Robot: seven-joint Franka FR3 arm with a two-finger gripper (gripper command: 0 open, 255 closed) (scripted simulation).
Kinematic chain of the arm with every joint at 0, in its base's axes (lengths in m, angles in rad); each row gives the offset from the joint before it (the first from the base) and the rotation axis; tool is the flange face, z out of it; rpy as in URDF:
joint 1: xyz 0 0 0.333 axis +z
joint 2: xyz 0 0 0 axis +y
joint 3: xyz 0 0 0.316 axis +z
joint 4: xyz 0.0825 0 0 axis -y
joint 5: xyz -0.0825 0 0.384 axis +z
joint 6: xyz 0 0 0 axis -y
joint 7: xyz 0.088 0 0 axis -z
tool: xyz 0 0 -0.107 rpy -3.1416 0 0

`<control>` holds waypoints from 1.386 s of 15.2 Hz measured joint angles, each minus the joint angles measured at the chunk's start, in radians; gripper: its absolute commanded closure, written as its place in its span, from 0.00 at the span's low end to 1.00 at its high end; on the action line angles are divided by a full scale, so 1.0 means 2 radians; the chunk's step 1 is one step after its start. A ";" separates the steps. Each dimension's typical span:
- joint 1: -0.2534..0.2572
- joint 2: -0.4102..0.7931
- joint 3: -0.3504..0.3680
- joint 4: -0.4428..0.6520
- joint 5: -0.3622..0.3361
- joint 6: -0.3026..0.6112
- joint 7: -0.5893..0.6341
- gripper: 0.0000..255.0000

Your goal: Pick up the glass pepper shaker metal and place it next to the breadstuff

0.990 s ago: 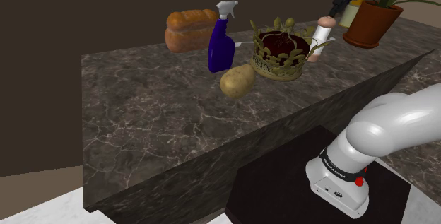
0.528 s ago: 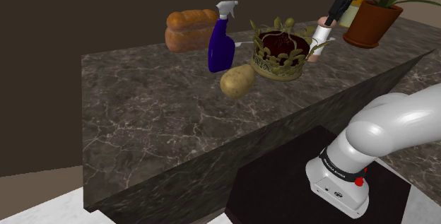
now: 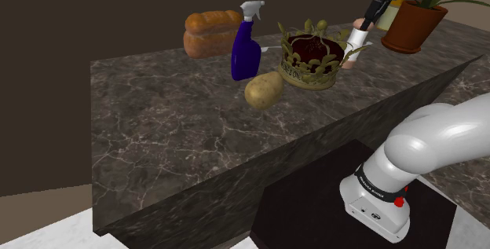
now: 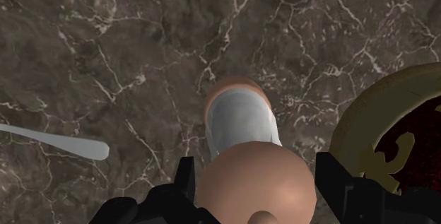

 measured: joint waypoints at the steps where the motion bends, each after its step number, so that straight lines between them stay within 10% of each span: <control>1: 0.000 0.000 0.000 0.000 0.000 0.000 0.000 1.00; 21: 0.007 0.020 0.005 0.087 0.011 -0.069 -0.004 1.00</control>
